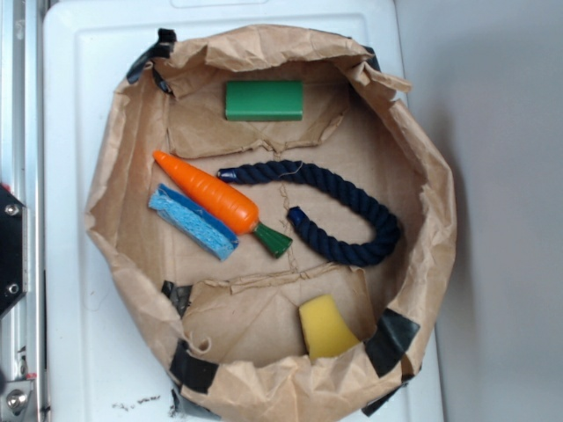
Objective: Grab the blue rope.
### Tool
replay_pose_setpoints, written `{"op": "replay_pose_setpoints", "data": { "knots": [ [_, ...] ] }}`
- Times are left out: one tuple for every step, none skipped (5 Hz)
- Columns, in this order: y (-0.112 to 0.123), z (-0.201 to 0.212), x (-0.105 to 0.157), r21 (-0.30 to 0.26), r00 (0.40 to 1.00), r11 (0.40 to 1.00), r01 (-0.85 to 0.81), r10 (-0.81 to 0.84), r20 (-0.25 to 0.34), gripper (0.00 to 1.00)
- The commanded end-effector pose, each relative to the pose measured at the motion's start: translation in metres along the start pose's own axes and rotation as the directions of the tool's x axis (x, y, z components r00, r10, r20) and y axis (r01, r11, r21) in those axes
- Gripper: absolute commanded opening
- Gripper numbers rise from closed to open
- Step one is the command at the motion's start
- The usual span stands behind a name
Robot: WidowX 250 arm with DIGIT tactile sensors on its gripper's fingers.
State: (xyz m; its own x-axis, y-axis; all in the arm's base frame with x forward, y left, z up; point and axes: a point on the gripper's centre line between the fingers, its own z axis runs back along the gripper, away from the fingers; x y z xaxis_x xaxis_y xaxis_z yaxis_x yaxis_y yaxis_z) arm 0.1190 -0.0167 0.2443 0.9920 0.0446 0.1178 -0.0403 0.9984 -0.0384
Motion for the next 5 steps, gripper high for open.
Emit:
{"op": "replay_pose_setpoints", "data": {
  "knots": [
    [0.000,0.000,0.000,0.000,1.000,1.000,0.000,0.000,0.000,1.00],
    [-0.006,-0.008,0.025,0.015,0.999,1.000,0.019,-0.019,0.046,1.00],
    [-0.004,-0.007,0.045,-0.054,0.996,0.997,0.062,-0.058,0.073,1.00],
    [-0.003,-0.015,0.064,-0.090,0.988,0.985,0.148,-0.142,0.064,1.00],
    [-0.007,-0.037,0.087,-0.056,0.967,0.965,0.255,-0.253,0.041,1.00]
  ]
}}
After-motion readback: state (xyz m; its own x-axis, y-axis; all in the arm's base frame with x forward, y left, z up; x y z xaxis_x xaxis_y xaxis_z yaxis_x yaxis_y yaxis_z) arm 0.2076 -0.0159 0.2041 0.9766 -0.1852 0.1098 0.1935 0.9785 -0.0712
